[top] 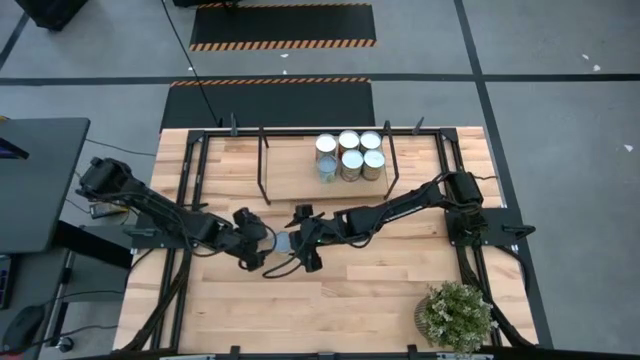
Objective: Pick and place cans onto a shelf
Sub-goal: Put the canned chicken soup on the shelf
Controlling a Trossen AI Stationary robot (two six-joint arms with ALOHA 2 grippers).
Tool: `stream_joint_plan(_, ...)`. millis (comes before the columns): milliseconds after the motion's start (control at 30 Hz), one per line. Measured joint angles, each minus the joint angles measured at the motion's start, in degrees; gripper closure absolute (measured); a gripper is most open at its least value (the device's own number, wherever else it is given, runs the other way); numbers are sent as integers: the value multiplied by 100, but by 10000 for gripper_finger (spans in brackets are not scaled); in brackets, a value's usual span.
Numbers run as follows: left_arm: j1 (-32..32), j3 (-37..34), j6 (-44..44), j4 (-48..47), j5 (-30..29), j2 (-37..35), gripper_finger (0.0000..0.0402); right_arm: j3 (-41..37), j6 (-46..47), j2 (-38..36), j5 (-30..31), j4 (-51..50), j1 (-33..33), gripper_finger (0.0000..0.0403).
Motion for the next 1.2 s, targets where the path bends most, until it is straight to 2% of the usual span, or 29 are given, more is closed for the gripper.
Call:
stream_joint_plan(267,2,-2,18,-8,-322,45,6,0,-259,6,-172,-654,-185,24)
stream_joint_plan(500,7,-2,14,216,-1130,42,6,-6,-267,219,-440,-644,-477,24)
stream_joint_plan(700,7,-2,207,709,-1659,42,6,-7,-219,253,-505,-581,-414,24)
stream_joint_plan(933,34,4,644,1417,-1884,191,6,-8,211,296,-537,-332,-322,24)
stream_joint_plan(1200,72,0,432,1230,-1780,261,6,-9,586,321,-548,-61,-305,24)
